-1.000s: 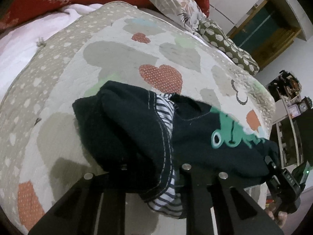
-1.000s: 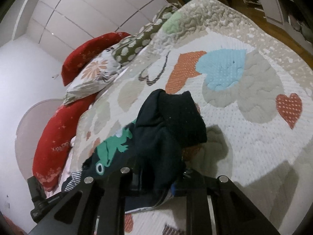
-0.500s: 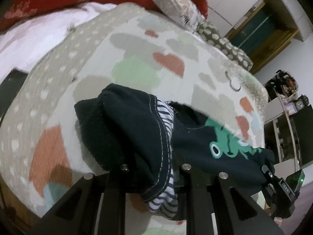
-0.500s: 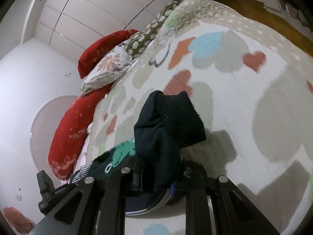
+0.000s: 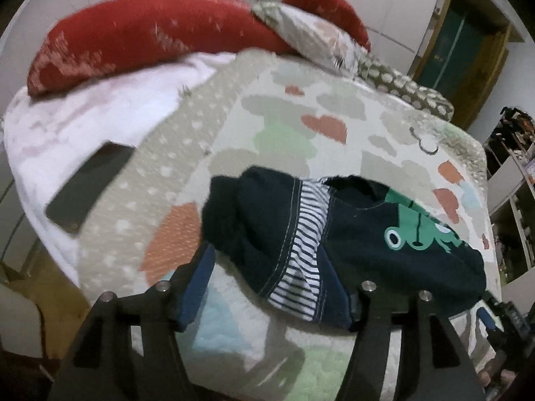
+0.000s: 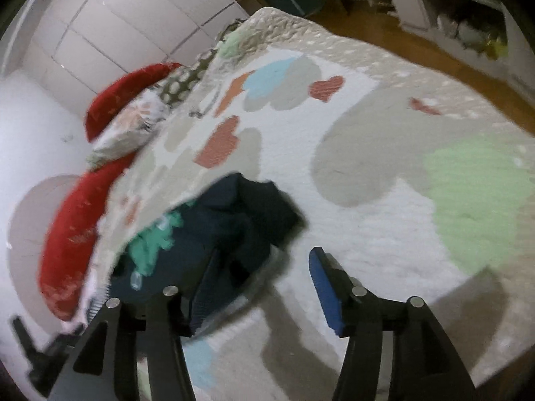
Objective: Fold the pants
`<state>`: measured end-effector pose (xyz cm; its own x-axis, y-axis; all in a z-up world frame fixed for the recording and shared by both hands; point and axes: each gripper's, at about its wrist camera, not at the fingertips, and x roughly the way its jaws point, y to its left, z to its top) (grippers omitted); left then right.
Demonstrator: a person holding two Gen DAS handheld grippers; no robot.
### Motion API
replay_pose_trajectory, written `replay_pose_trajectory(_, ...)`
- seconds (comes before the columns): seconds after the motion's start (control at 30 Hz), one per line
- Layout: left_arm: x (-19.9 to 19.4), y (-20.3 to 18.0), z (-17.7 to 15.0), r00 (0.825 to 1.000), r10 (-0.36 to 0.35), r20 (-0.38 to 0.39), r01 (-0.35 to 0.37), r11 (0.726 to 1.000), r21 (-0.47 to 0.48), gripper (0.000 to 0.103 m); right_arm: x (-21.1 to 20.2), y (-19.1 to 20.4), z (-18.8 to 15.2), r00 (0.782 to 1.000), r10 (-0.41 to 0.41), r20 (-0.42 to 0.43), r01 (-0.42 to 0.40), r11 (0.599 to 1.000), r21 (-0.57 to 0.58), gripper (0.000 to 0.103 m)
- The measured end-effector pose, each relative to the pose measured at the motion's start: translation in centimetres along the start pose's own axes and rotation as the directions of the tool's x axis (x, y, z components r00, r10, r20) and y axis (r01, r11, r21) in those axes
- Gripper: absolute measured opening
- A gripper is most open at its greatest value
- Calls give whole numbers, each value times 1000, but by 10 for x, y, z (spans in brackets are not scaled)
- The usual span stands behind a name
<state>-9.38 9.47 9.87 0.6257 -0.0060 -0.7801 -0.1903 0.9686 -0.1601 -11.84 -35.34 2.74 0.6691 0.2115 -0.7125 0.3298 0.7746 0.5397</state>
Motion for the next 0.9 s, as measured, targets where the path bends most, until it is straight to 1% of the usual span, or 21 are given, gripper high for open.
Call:
replay_pose_trajectory(0.1,-19,-2,-2,999,17,44,-19,999,29,69,4,-5,-12,999,-32,-38,31,999,-22,62)
replay_pose_trajectory(0.2,-32,-6,-3,996,38,79,-43,997,62,70,4,-7,-17,999,-35,-32,33,998,-46,66)
replay_pose_trajectory(0.3,-37,-9,-5,995,42,88,-49,995,84,70,6,-3,-18,999,-30,-41,27,997,-66,76)
replay_pose_trajectory(0.37,-36,-10,-6,996,41,84,-49,994,94,70,7,0,-20,999,-15,-34,12,997,-72,85)
replay_pose_trajectory(0.47,-30,-11,-9,997,48,65,-54,993,103,70,6,3,-26,1000,3,-7,-3,998,-66,92)
replay_pose_trajectory(0.53,-27,-11,-11,997,50,51,-55,993,102,70,7,6,-29,1000,-5,-1,5,996,-86,95)
replay_pose_trajectory(0.63,-21,-11,-14,998,52,34,-55,993,102,70,10,14,-32,1000,-24,-10,22,987,-158,97)
replay_pose_trajectory(0.73,-14,-14,-19,998,57,12,-58,992,108,70,13,18,-37,999,-43,-9,40,973,-229,97)
replay_pose_trajectory(0.9,-2,-22,-26,998,61,-23,-58,989,136,70,16,24,-47,996,-85,21,87,944,-317,98)
